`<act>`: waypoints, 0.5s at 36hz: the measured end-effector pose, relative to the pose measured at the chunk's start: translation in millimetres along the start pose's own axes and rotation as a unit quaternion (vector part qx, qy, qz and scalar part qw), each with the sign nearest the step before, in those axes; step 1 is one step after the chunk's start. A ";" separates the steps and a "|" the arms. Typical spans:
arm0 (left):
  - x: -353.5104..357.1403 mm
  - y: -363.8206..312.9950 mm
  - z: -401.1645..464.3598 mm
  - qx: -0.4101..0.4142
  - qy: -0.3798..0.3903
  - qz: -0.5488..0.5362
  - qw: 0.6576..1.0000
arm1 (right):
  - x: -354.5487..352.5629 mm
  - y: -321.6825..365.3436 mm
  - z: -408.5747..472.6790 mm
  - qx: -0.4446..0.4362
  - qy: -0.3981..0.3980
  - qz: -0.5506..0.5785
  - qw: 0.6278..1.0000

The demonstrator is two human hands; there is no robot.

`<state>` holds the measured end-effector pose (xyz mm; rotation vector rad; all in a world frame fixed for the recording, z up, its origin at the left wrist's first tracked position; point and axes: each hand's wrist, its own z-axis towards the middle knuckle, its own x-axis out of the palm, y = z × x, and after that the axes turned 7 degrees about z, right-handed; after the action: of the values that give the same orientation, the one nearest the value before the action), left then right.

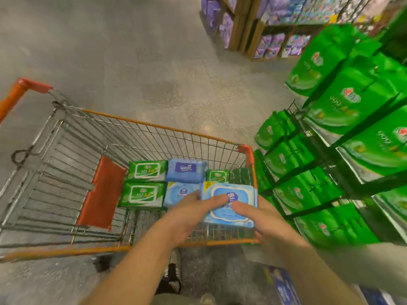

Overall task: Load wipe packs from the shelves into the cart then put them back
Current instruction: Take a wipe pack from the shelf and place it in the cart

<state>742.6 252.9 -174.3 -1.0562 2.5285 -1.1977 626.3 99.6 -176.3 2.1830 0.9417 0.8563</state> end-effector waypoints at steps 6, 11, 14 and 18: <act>-25.3 13.3 70.5 -0.010 0.008 0.006 1.000 | -12.0 -12.8 62.5 0.021 -0.074 -0.042 0.996; -24.4 43.7 119.4 -0.050 -0.004 0.001 0.999 | -35.3 -38.7 106.8 0.078 -0.122 -0.049 0.988; -19.7 64.0 150.6 -0.078 -0.020 -0.022 0.997 | -49.9 -56.9 136.0 0.101 -0.134 -0.053 0.984; -16.9 87.8 193.4 -0.094 -0.038 -0.009 0.995 | -70.5 -76.6 174.1 0.112 -0.139 -0.050 0.983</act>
<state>787.2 182.1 -370.3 -1.1431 2.6174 -0.9183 688.4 41.0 -360.3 2.3442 1.0347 0.3994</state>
